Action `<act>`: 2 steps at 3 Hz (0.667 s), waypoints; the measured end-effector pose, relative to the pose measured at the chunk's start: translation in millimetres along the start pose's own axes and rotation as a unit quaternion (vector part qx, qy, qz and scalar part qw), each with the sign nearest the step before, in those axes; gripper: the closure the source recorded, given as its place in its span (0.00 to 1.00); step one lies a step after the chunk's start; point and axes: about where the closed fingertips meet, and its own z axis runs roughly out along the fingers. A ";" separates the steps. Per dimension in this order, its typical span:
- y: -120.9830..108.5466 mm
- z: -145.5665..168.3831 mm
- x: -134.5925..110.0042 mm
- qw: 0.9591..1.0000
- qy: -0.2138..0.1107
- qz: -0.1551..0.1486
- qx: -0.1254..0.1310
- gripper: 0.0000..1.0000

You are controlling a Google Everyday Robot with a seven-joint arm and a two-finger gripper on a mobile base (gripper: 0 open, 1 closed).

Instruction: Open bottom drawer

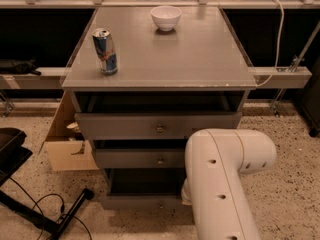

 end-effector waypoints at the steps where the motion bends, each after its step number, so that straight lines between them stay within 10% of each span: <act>1: 16.1 -7.7 4.9 1.000 -0.003 0.003 -0.013 1.00; 2: 18.7 -8.6 5.2 1.000 -0.003 0.004 -0.016 1.00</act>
Offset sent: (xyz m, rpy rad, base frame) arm -0.3794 -0.1314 0.1664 0.2241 0.5098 0.1225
